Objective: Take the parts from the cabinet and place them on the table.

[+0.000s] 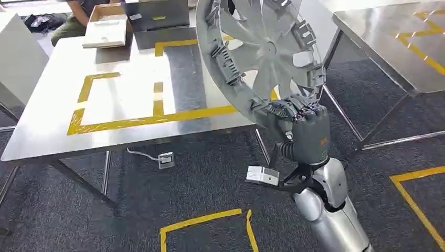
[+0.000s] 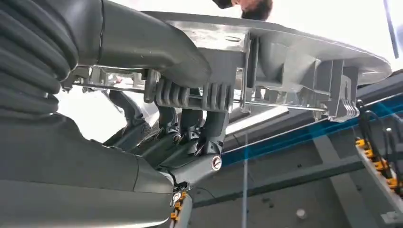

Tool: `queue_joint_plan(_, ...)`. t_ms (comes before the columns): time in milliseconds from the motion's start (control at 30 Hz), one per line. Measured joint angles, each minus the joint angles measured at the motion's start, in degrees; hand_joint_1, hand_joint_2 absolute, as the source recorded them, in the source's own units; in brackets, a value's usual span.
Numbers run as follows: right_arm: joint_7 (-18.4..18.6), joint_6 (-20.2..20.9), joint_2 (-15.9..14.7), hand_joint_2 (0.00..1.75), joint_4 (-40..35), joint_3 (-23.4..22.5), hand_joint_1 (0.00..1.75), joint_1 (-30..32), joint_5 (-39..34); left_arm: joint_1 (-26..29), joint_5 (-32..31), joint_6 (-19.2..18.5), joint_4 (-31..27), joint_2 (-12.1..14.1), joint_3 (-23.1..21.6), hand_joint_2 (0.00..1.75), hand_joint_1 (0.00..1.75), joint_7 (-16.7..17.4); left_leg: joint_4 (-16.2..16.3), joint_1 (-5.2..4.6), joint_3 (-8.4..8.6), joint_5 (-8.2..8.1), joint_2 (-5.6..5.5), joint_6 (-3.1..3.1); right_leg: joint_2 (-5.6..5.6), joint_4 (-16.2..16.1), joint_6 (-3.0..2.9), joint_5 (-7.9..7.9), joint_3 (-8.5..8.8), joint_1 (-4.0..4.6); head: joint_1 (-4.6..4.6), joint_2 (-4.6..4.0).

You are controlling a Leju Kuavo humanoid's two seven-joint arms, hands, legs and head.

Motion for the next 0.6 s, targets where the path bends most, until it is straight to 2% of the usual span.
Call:
queue_joint_plan(33,0.00,0.00,0.00,1.75,0.00,-0.02,1.75,-0.05,-0.15,0.01,0.00,-0.02,0.00,0.00,0.00,1.75,0.00,-0.02,0.00,-0.20,0.01,-0.26,-0.02,0.38,-0.05,-0.26,0.33,-0.14,0.20,-0.08,0.07,0.00)
queue_joint_plan(100,0.02,0.00,-0.04,1.75,0.02,-0.24,1.75,-0.12,-0.33,0.05,0.00,-0.02,-0.04,-0.24,0.02,1.75,0.00,0.20,-0.77,0.38,1.06,-0.39,-0.06,0.98,-0.19,0.46,1.14,-0.80,0.72,-0.19,0.09,0.00)
queue_joint_plan(133,0.02,0.00,-0.04,1.75,0.04,-0.37,1.75,-0.28,-0.35,0.02,0.00,-0.02,-0.09,-0.17,0.00,1.75,0.00,0.06,-0.93,0.45,1.40,-0.66,0.00,1.41,-0.36,3.07,1.51,-1.84,-0.65,-0.18,0.42,0.00)
queue_joint_plan(200,0.00,-0.02,-0.04,1.75,0.15,-0.48,1.75,-0.26,-0.48,-0.11,-0.02,-0.02,-0.11,-0.17,0.00,1.75,0.00,-0.26,-0.94,0.43,1.79,-1.28,0.01,1.63,-0.38,12.81,2.13,-5.58,-6.79,-0.60,0.52,0.00)
queue_joint_plan(233,-0.04,-0.04,-0.04,1.75,0.22,-0.50,1.75,-0.23,-0.44,-0.08,-0.02,-0.02,-0.09,-0.17,0.00,1.75,0.00,-0.39,-0.90,0.43,2.05,-1.63,0.01,1.58,-0.39,16.64,2.29,-6.44,-9.54,-0.67,0.48,0.00)
queue_joint_plan(267,-0.20,-0.09,-0.04,1.75,0.28,-0.48,1.75,-0.18,-0.46,-0.05,-0.02,-0.02,-0.09,-0.17,0.00,1.75,0.00,-0.39,-0.84,0.45,2.42,-1.98,0.01,1.53,-0.41,18.31,2.39,-5.86,-11.36,-0.76,0.55,0.00)
queue_joint_plan(300,-0.20,-0.11,-0.04,1.75,0.33,-0.50,1.75,-0.13,-0.48,-0.05,-0.02,-0.04,-0.09,-0.20,0.00,1.75,0.00,-0.39,-0.83,0.50,2.94,-2.41,-0.05,1.43,-0.47,17.21,2.44,-3.76,-11.75,-0.87,0.52,0.00)
queue_joint_plan(333,-0.20,-0.11,-0.07,1.75,0.33,-0.50,1.75,-0.13,-0.48,-0.05,-0.02,-0.09,-0.09,-0.31,0.00,1.75,0.00,-0.20,-0.81,0.55,3.67,-2.96,-0.14,1.24,-0.51,13.27,2.41,-0.14,-10.76,-0.97,0.53,0.00)
queue_joint_plan(367,-0.13,-0.11,-0.07,1.75,0.31,-0.50,1.75,-0.14,-0.48,-0.07,-0.02,-0.11,-0.09,-0.35,0.00,1.75,0.00,-0.20,-0.79,0.61,4.52,-3.51,-0.20,1.05,-0.54,7.83,2.27,3.64,-8.76,-0.99,0.57,0.00)
queue_joint_plan(400,-0.13,-0.13,-0.07,1.75,0.33,-0.52,1.75,-0.13,-0.48,-0.06,-0.02,-0.11,-0.09,-0.39,0.00,1.75,0.00,-0.20,-0.83,0.65,5.08,-4.03,-0.23,0.82,-0.64,2.70,2.10,6.73,-6.94,-0.99,0.59,0.00)
queue_joint_plan(467,-0.13,-0.33,-0.07,1.75,0.48,-0.59,1.75,-0.24,-0.48,-0.18,0.00,-0.11,-0.07,-0.42,0.00,1.75,0.00,-0.75,-0.70,0.37,5.05,-4.60,-0.42,-0.01,-0.59,0.42,1.20,5.50,-5.79,-0.45,0.53,0.02)
queue_joint_plan(533,-0.15,-0.35,-0.09,1.75,0.52,-0.61,1.75,-0.19,-0.44,-0.19,0.11,-0.13,-0.07,-0.46,0.00,1.75,0.00,-0.87,-1.21,0.46,5.26,-4.67,-0.32,-0.54,-0.47,0.69,0.67,5.24,-6.04,-0.28,0.42,0.00)
queue_joint_plan(567,-0.07,-0.35,-0.11,1.75,0.52,-0.65,1.75,-0.20,-0.48,-0.34,0.18,-0.13,-0.07,-0.50,0.00,1.75,0.00,-0.87,-1.50,0.26,5.84,-4.94,-0.16,-1.04,-0.38,0.39,0.22,5.08,-5.71,-0.48,0.40,0.00)
queue_joint_plan(600,-0.07,-0.35,-0.11,1.75,0.52,-0.66,1.75,-0.20,-0.48,-0.35,0.26,-0.13,-0.09,-0.48,0.02,1.75,0.00,-0.32,-1.10,0.51,5.97,-5.44,-0.16,-1.32,-0.45,-0.14,-0.12,5.05,-4.82,-0.88,0.46,0.00)
